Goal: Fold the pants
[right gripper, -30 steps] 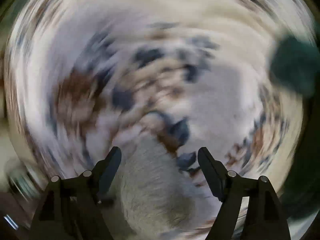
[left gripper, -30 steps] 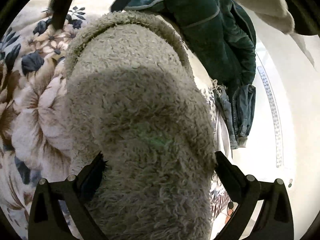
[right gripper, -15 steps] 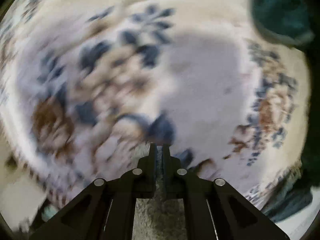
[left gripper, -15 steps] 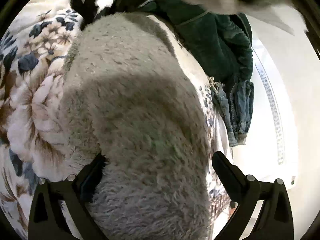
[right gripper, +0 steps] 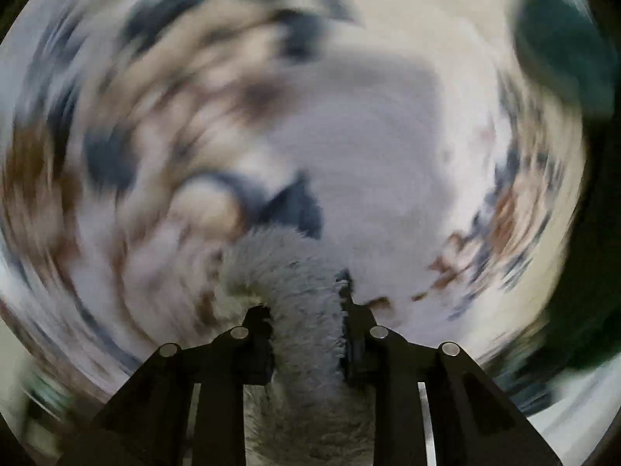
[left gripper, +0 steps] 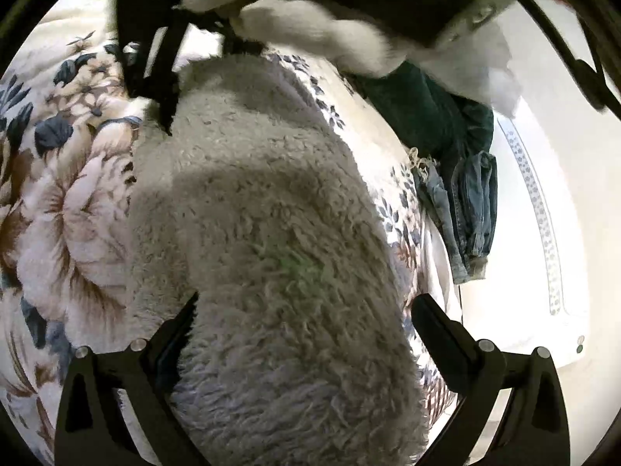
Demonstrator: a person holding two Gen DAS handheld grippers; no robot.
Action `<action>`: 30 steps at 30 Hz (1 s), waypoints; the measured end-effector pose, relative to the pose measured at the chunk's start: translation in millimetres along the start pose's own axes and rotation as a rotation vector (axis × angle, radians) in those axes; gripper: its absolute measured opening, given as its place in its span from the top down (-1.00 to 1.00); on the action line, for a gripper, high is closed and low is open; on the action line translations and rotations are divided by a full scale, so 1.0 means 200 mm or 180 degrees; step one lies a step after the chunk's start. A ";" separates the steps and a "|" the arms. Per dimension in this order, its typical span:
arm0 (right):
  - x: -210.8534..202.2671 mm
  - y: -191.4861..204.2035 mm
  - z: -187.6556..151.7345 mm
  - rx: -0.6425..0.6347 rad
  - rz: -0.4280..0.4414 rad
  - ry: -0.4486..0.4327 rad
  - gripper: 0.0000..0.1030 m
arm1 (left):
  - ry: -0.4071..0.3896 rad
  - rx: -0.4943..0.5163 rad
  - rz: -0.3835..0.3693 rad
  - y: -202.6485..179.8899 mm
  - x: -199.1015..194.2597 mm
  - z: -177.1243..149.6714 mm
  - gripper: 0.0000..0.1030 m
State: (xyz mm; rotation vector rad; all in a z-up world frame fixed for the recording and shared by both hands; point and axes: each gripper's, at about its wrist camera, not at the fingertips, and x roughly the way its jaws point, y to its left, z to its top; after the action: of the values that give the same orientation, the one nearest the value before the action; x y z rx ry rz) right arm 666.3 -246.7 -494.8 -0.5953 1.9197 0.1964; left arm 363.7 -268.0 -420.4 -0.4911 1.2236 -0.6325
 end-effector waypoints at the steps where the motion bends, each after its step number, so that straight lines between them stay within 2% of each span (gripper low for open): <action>1: 0.05 -0.15 -0.01 0.0623 0.0475 0.0115 0.49 | 0.0013 -0.0024 -0.0025 0.00 0.01 0.00 -1.00; 3: 0.16 -0.37 -0.07 0.1556 0.1281 0.0272 0.49 | 0.0008 -0.0007 -0.0016 0.01 0.00 0.00 -1.00; 4: 0.19 -0.42 -0.10 0.1769 0.1507 0.0308 0.49 | 0.0011 0.0002 -0.0015 0.01 -0.01 -0.01 -1.00; 5: 0.19 -0.44 -0.13 0.1818 0.1660 0.0324 0.48 | 0.0012 -0.0006 -0.0020 0.02 -0.02 -0.01 -1.00; 6: 0.16 -0.42 -0.14 0.1617 0.1708 0.0292 0.45 | -0.0002 -0.0025 -0.0017 0.02 -0.03 -0.02 -1.00; 8: 0.02 -0.31 -0.16 0.1035 0.1475 0.0100 0.15 | -0.0011 -0.0053 0.0040 0.07 -0.06 -0.04 -1.00; 10: -0.14 -0.20 -0.21 0.0563 0.1232 -0.0237 -0.29 | 0.0011 -0.0135 0.0162 0.16 -0.08 -0.06 -1.00; 12: -0.29 -0.15 -0.28 0.0412 0.1214 -0.0590 -0.55 | 0.0055 -0.0275 0.0345 0.30 -0.10 -0.08 -1.00; 14: -0.42 -0.16 -0.34 0.0581 0.1239 -0.0888 -0.55 | 0.0131 -0.0587 0.0430 0.48 -0.12 -0.10 -1.00; 16: -0.46 -0.25 -0.40 0.0824 0.1308 -0.1083 -0.55 | 0.0221 -0.0933 0.0375 0.62 -0.16 -0.12 -1.00; 18: -0.49 -0.33 -0.47 0.1028 0.1208 -0.1195 -0.55 | 0.0223 -0.1043 0.0360 0.66 -0.20 -0.13 -1.00; 21: -0.38 -0.43 -0.65 0.1265 0.0916 -0.1221 -0.55 | 0.0154 -0.1023 0.0375 0.61 -0.29 -0.12 -1.00; 22: -0.32 -0.47 -0.71 0.1371 0.0992 -0.1234 -0.55 | 0.0146 -0.1002 0.0394 0.59 -0.30 -0.12 -1.00; 23: -0.23 -0.51 -0.75 0.1434 0.1185 -0.1214 -0.55 | 0.0168 -0.0954 0.0448 0.57 -0.31 -0.12 -1.00; 25: 0.00 -0.59 -0.78 0.1587 0.1315 -0.0997 -0.53 | 0.0272 -0.0881 0.0573 0.56 -0.29 -0.11 -1.00; 27: 0.27 -0.72 -0.86 0.1927 0.1100 -0.0603 -0.52 | 0.0320 -0.0898 0.0591 0.57 -0.29 -0.11 -1.00; 28: 0.32 -0.77 -0.91 0.2113 0.1200 -0.0589 -0.52 | 0.0309 -0.0895 0.0613 0.56 -0.31 -0.11 -1.00; 30: 0.31 -0.87 -1.12 0.2483 0.1722 -0.0933 -0.52 | 0.0247 -0.0847 0.0653 0.58 -0.39 -0.10 -1.00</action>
State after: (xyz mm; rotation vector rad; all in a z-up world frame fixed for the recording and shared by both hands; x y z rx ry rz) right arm 548.5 -505.9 -433.7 0.4541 1.6527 -0.1260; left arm 348.8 -130.5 -448.4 -0.5571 1.4201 -0.3176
